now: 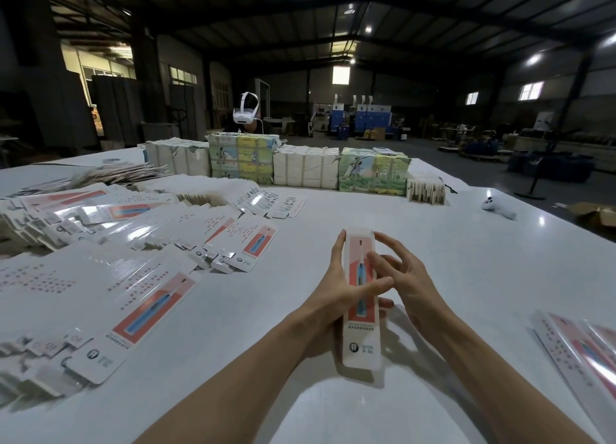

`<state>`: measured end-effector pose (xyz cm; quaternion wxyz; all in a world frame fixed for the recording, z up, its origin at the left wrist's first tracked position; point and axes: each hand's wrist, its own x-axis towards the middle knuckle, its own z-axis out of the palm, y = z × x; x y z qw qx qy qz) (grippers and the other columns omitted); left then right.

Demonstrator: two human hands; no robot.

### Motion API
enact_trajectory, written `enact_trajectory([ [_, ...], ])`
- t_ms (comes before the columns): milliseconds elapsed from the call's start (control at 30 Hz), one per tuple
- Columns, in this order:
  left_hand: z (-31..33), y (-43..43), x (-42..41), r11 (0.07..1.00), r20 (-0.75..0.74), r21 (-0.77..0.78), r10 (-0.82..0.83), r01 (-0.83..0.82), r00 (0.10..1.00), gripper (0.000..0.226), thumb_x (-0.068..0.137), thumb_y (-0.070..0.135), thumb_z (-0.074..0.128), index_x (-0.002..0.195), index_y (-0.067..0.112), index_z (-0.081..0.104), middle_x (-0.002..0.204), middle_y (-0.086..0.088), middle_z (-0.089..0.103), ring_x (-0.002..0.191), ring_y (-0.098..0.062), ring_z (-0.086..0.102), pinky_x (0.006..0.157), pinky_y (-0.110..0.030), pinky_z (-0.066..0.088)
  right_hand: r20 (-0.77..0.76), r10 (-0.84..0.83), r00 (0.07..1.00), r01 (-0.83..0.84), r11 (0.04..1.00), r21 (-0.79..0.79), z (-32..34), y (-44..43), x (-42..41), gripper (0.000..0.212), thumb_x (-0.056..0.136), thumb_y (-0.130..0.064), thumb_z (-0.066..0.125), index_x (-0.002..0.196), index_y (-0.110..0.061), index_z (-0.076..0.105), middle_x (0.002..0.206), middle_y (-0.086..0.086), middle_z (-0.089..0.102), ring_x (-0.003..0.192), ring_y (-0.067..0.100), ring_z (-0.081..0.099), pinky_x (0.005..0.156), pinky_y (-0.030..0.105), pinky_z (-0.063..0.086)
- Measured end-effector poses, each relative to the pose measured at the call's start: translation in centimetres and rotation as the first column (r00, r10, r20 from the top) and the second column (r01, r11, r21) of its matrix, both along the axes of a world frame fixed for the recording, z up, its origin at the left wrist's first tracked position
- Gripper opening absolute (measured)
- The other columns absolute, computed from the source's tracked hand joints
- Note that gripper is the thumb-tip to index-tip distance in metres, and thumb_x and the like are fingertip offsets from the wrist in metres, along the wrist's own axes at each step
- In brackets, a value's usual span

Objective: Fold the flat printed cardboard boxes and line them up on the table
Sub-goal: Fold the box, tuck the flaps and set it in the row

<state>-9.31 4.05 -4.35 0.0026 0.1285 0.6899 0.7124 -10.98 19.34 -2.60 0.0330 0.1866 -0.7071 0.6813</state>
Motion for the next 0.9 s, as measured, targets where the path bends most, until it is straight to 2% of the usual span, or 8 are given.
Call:
enact_trajectory([
  [67,-0.1,-0.2,0.0,1.0,0.008,0.011,-0.019,0.019,1.0,0.117,0.074,0.031,0.091,0.153,0.062,0.01,0.143,-0.006,0.051,0.112,-0.035,0.071,0.089,-0.049,0.064,0.004,0.032,0.999,-0.032,0.999,0.006,0.1,0.1,0.1,0.046,0.093,-0.041,0.07,0.137,-0.044,0.055,0.106,-0.008,0.078,0.101,0.019,0.077,0.079,0.037,0.065],
  [233,-0.3,-0.7,-0.2,0.997,0.045,-0.073,-0.003,0.006,0.999,0.099,0.077,0.025,0.086,0.144,0.053,0.019,0.122,-0.004,0.06,0.092,-0.025,0.078,0.071,-0.028,0.062,0.007,0.032,0.999,-0.032,0.998,0.047,0.1,0.2,0.1,0.03,0.099,-0.028,0.071,0.127,-0.025,0.062,0.1,0.01,0.078,0.089,0.032,0.072,0.079,0.041,0.061],
  [300,-0.3,-0.9,-0.2,0.994,0.059,-0.113,-0.008,0.015,0.998,0.097,0.075,0.027,0.085,0.146,0.047,0.022,0.119,-0.005,0.062,0.09,-0.022,0.078,0.07,-0.026,0.062,0.02,0.021,1.0,-0.023,0.997,0.08,0.0,0.3,-0.1,0.024,0.099,-0.025,0.071,0.121,-0.019,0.064,0.1,0.015,0.076,0.092,0.045,0.067,0.086,0.053,0.061],
  [367,-0.3,-1.0,-0.1,0.991,0.066,-0.127,-0.03,0.038,0.997,0.095,0.076,0.029,0.085,0.148,0.043,0.024,0.116,-0.005,0.064,0.088,-0.014,0.078,0.068,-0.024,0.061,0.043,0.004,0.999,-0.009,0.995,0.099,0.0,0.3,-0.2,0.021,0.098,-0.024,0.071,0.115,-0.015,0.065,0.1,0.015,0.076,0.099,0.046,0.07,0.093,0.061,0.059],
  [567,-0.2,-1.2,0.2,0.992,0.101,-0.101,-0.065,0.075,0.993,0.09,0.083,0.021,0.085,0.146,0.044,0.024,0.117,-0.01,0.067,0.089,-0.02,0.078,0.072,-0.026,0.061,0.021,-0.033,0.999,0.03,0.993,0.117,-0.6,-0.1,-0.3,0.022,0.101,-0.039,0.066,0.116,-0.023,0.065,0.103,0.005,0.076,0.096,0.027,0.076,0.086,0.05,0.064],
  [667,0.0,-1.2,0.3,0.986,0.104,-0.138,-0.077,0.091,0.992,0.091,0.084,0.026,0.086,0.145,0.048,0.023,0.117,-0.007,0.066,0.087,-0.017,0.078,0.069,-0.022,0.06,0.076,-0.121,0.99,0.121,0.993,0.006,-0.7,-0.5,-0.5,0.03,0.103,-0.052,0.056,0.125,-0.032,0.06,0.112,0.001,0.072,0.097,0.019,0.075,0.068,0.028,0.063],
  [767,0.0,-1.2,0.3,0.975,0.095,-0.167,-0.136,0.15,0.986,0.086,0.083,0.026,0.085,0.138,0.054,0.025,0.119,-0.004,0.065,0.089,-0.009,0.077,0.069,-0.021,0.059,0.174,-0.172,0.97,0.188,0.979,-0.08,-0.5,-0.1,-1.1,0.029,0.11,-0.038,0.049,0.132,-0.022,0.059,0.112,0.009,0.073,0.103,0.023,0.073,0.07,0.028,0.061],
  [900,0.0,-1.2,0.3,0.959,0.077,-0.226,-0.16,0.174,0.984,0.087,0.082,0.028,0.086,0.139,0.058,0.027,0.12,-0.004,0.066,0.096,-0.018,0.077,0.075,-0.026,0.061,0.239,-0.101,0.966,0.14,0.978,-0.153,-0.3,0.8,-1.2,0.027,0.109,-0.024,0.053,0.118,-0.008,0.073,0.098,0.014,0.077,0.096,0.03,0.075,0.068,0.031,0.062],
])
